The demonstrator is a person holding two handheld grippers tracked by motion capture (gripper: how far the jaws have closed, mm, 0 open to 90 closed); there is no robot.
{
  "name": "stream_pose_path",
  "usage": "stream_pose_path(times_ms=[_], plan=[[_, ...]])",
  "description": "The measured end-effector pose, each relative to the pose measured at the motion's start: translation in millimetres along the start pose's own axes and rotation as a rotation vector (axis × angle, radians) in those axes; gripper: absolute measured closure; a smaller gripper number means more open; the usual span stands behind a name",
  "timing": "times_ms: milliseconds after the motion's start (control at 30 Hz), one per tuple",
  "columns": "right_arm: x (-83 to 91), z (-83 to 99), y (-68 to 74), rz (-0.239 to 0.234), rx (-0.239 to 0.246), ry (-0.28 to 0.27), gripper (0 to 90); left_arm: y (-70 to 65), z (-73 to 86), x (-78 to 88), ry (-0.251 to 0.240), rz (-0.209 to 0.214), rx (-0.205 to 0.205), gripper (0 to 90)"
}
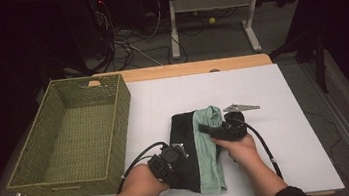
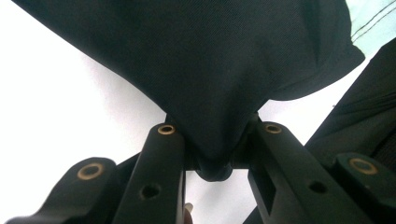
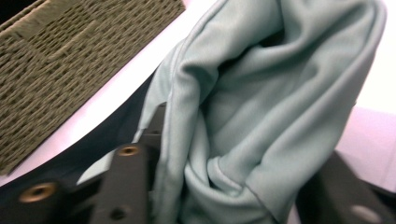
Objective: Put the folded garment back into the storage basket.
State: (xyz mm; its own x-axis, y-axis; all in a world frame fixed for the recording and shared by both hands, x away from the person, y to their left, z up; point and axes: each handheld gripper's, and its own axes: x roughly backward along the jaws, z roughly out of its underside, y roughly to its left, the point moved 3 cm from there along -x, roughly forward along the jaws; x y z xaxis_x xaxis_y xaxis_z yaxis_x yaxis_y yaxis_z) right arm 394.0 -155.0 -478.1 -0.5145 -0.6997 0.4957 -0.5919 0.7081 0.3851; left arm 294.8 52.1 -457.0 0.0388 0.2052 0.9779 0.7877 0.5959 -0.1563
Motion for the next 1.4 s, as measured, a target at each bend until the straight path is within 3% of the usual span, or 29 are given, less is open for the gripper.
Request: stream_pose_path(times_ms=[167, 267, 433, 567, 767, 900, 1033, 1133, 1233, 1333, 1400], plan=[[10.2, -5.3, -5.4, 0.072, 0.005, -0.002, 24.4, -2.6, -0.1, -1.1, -0.003, -0.005, -0.004, 75.1], [19.3, -8.6, -9.3, 0.101, 0.000, -0.016, 20.7, -3.4, -0.2, -1.3, -0.002, -0.007, -0.007, 75.0], [40.7, -16.7, -17.9, 0.157, -0.002, -0.071, 22.4, -6.5, -1.1, -3.9, 0.005, -0.012, -0.010, 74.8], [46.9, -20.0, -24.1, 0.157, -0.031, -0.096, 25.6, -7.0, -2.6, -7.1, 0.013, -0.005, -0.015, 74.8], [26.1, -3.8, -28.5, 0.100, -0.100, -0.001, 22.2, -5.4, -2.7, -7.7, 0.018, -0.002, -0.018, 74.7], [15.0, 5.3, -28.5, 0.075, -0.131, 0.018, 22.3, -5.8, -2.5, -9.2, 0.018, -0.004, -0.022, 74.7], [7.8, 10.3, -21.9, 0.054, -0.129, 0.055, 20.5, -5.5, -2.6, -9.9, 0.018, -0.004, -0.020, 74.7], [15.8, 2.7, -18.5, 0.083, -0.086, 0.032, 19.2, -5.2, -2.5, -9.7, 0.017, -0.003, -0.018, 74.7], [27.0, -7.3, -16.9, 0.091, -0.080, 0.007, 18.5, -5.3, -2.7, -9.9, 0.018, -0.002, -0.018, 74.7], [31.7, -12.7, -12.6, 0.074, -0.087, -0.018, 17.2, -5.2, -2.7, -9.9, 0.018, -0.004, -0.019, 74.7], [26.9, -10.1, -9.4, 0.061, -0.097, 0.001, 14.5, -5.5, -2.5, -9.9, 0.017, -0.005, -0.018, 74.7]])
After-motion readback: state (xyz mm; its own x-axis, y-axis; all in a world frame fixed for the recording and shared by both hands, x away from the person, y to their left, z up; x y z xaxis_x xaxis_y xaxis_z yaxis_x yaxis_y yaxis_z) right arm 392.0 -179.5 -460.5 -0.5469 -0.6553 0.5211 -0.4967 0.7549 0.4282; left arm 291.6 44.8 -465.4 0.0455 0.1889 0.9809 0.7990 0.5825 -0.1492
